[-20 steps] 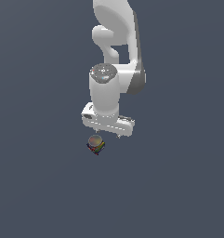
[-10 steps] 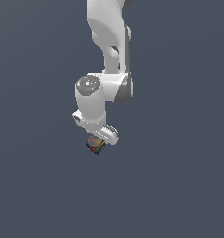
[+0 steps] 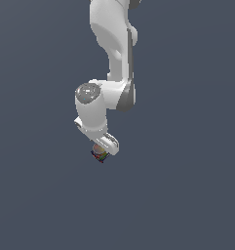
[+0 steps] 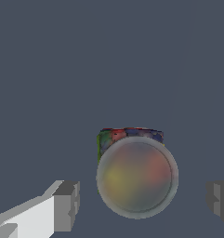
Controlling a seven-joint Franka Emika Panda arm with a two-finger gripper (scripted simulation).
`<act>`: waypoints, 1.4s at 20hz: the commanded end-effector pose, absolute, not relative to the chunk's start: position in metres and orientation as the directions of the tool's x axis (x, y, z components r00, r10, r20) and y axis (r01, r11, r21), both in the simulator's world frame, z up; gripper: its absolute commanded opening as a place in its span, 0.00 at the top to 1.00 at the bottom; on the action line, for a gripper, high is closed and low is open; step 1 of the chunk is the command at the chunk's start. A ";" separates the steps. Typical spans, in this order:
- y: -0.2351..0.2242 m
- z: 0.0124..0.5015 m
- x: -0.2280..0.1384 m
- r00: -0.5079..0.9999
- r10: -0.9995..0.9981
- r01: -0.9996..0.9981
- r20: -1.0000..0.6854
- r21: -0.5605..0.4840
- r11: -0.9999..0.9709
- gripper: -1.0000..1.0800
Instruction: Pick up the object and move it to a goal position.
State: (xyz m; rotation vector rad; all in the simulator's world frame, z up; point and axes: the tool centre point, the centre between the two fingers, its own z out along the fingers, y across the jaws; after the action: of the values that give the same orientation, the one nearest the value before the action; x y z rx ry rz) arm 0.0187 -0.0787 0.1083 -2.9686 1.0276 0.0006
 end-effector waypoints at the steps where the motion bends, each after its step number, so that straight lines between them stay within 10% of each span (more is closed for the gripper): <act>1: -0.078 0.107 0.019 0.786 -0.618 -0.618 0.000 0.000 -0.786 0.04; 16: -0.079 0.058 0.019 0.782 -0.623 -0.623 0.000 0.000 -0.782 0.04; 17: -0.079 0.058 0.019 0.782 -0.623 -0.623 0.000 0.000 -0.782 1.00; 28: -0.078 0.059 0.019 0.783 -0.622 -0.622 -0.001 0.000 -0.783 1.00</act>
State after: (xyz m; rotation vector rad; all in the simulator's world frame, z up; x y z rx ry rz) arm 0.0185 -0.0784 0.0586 -2.9655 1.0354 0.0011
